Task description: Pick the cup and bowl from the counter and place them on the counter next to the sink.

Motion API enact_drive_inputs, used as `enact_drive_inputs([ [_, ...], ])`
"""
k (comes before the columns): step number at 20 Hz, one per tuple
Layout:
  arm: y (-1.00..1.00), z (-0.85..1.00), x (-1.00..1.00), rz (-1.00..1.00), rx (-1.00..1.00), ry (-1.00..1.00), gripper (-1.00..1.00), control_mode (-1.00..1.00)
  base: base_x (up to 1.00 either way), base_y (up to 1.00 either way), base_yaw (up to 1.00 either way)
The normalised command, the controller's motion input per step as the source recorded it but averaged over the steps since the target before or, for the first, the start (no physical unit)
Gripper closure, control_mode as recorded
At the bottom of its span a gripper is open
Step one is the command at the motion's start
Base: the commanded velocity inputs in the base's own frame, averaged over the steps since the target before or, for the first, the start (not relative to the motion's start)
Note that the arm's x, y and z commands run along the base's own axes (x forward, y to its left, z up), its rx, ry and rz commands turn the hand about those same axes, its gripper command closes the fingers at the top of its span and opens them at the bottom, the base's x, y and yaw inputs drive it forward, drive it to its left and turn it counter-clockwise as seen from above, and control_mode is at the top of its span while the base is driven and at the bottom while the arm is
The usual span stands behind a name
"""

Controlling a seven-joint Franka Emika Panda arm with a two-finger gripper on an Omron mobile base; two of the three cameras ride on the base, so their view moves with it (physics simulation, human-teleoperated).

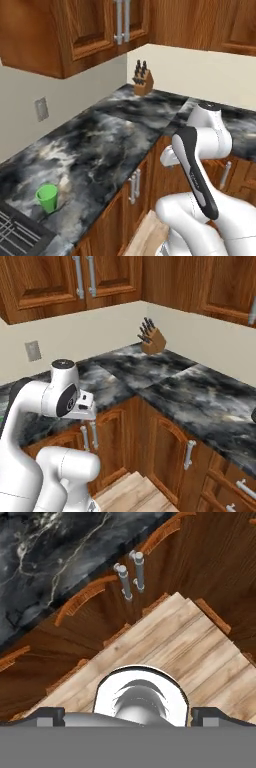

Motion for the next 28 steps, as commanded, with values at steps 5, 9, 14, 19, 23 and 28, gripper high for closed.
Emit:
enact_drive_inputs([
  [5,0.00,0.00,0.00,0.00,0.00,0.00,-1.00,1.00,0.09,0.09,-0.66],
  [9,0.00,0.00,0.00,0.00,0.00,0.00,-1.00,1.00,0.07,-0.23,-0.71],
  [14,0.00,0.00,0.00,0.00,0.00,0.00,-1.00,1.00,0.57,-0.21,-0.51],
  [19,0.00,0.00,0.00,0.00,0.00,0.00,-1.00,1.00,0.66,-0.90,-0.18],
  [23,0.00,0.00,0.00,0.00,0.00,0.00,-1.00,1.00,0.42,-1.00,-0.16],
  [28,0.00,0.00,0.00,0.00,0.00,0.00,-1.00,1.00,0.05,-0.89,-0.30],
])
